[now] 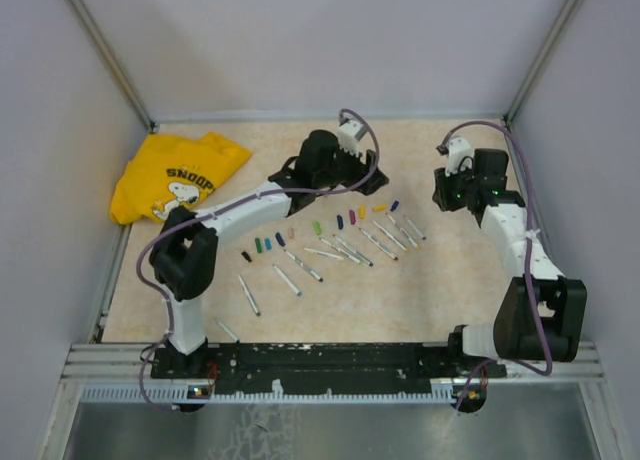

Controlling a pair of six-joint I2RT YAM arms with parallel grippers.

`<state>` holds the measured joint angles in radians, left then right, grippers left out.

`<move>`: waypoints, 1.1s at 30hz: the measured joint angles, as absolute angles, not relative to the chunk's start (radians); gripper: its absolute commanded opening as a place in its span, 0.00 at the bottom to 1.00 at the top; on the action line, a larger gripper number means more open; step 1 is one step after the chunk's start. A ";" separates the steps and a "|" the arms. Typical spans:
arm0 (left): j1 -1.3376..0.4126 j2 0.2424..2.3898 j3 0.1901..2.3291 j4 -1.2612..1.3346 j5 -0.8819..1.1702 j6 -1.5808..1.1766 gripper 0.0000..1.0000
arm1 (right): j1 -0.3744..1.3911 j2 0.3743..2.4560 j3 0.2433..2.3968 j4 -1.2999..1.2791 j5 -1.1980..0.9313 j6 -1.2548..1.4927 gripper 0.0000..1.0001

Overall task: Open the pen caps
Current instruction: Place the pen cap at the center of the board, then move the pen to the center of the board.

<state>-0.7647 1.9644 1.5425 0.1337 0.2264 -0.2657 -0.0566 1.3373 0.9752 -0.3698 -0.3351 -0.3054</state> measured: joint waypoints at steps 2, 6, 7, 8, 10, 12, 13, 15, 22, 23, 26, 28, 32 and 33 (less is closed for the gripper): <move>-0.731 1.897 1.471 0.157 0.231 -0.247 0.76 | -0.057 1.334 0.975 -0.378 -0.358 -0.315 0.27; -0.638 1.792 1.360 0.179 0.242 -0.206 0.78 | -0.056 1.328 0.975 -0.398 -0.404 -0.335 0.27; -0.616 1.774 1.341 0.181 0.244 -0.196 0.79 | -0.055 1.328 0.975 -0.402 -0.413 -0.340 0.26; -0.596 1.761 1.328 0.181 0.245 -0.186 0.79 | -0.054 1.327 0.975 -0.407 -0.420 -0.345 0.27; -0.558 1.740 1.304 0.179 0.245 -0.167 0.81 | -0.045 1.327 0.975 -0.416 -0.433 -0.357 0.26; -0.539 1.729 1.287 0.177 0.244 -0.147 0.82 | -0.033 1.327 0.975 -0.420 -0.441 -0.367 0.27; -0.536 1.725 1.279 0.178 0.244 -0.139 0.82 | -0.025 1.327 0.975 -0.423 -0.445 -0.372 0.27; -0.535 1.720 1.260 0.178 0.244 -0.126 0.83 | -0.005 1.327 0.975 -0.428 -0.453 -0.383 0.26; -0.533 1.716 1.221 0.178 0.245 -0.092 0.86 | 0.040 1.327 0.975 -0.440 -0.469 -0.411 0.27; -0.532 1.716 1.221 0.179 0.245 -0.089 0.87 | 0.042 1.327 0.975 -0.441 -0.470 -0.413 0.27; -0.529 1.716 1.217 0.184 0.251 -0.090 0.88 | 0.044 1.327 0.975 -0.443 -0.474 -0.419 0.27; -0.525 1.715 1.205 0.202 0.267 -0.093 0.88 | 0.044 1.327 0.975 -0.443 -0.474 -0.421 0.27; -0.519 1.715 1.183 0.216 0.300 -0.097 0.88 | 0.044 1.327 0.975 -0.444 -0.476 -0.426 0.27; -0.519 1.715 1.182 0.216 0.305 -0.097 0.87 | 0.044 1.327 0.975 -0.444 -0.476 -0.427 0.27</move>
